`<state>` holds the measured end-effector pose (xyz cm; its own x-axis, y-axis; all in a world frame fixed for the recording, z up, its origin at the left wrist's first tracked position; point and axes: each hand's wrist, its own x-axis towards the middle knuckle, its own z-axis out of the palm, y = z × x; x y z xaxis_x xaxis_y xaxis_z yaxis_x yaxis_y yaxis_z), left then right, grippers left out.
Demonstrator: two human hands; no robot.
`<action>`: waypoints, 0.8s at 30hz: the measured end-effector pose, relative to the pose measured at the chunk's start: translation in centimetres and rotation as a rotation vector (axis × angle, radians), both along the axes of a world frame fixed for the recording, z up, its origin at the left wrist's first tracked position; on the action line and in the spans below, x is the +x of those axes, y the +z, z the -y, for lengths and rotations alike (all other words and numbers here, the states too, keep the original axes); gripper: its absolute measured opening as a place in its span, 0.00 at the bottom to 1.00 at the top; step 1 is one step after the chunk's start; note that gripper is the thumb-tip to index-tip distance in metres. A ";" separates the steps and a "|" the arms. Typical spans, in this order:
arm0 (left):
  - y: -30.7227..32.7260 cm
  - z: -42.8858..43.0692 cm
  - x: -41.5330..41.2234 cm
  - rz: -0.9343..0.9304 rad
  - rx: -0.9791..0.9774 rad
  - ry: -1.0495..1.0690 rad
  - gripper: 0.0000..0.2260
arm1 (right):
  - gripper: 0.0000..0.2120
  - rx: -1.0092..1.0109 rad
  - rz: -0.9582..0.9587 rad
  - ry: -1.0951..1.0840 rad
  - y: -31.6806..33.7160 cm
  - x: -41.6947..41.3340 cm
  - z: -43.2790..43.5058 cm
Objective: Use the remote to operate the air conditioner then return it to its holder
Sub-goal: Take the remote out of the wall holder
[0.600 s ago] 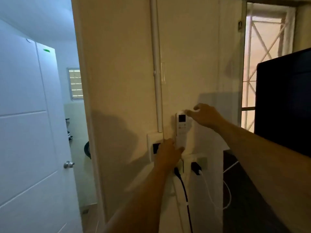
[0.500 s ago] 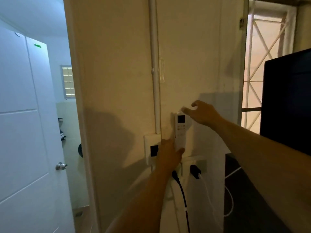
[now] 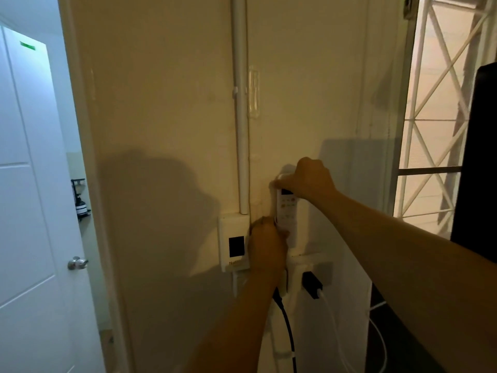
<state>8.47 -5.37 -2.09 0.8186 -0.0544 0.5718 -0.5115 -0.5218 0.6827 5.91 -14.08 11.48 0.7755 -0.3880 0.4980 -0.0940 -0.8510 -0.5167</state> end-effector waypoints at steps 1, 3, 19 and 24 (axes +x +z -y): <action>0.1 0.0 0.1 0.000 -0.003 -0.005 0.08 | 0.25 -0.015 0.006 0.001 0.1 0.2 0.0; 0.1 -0.1 0.1 0.000 -0.017 -0.027 0.08 | 0.25 -0.039 0.003 0.019 0.2 0.4 -0.1; 3.0 -1.6 -0.6 0.117 -0.042 -0.008 0.11 | 0.22 -0.085 0.156 0.014 10.0 -3.5 -0.7; 10.0 -3.6 -3.1 -0.249 -0.367 -0.484 0.09 | 0.20 -0.024 0.060 0.020 9.7 -5.7 -0.5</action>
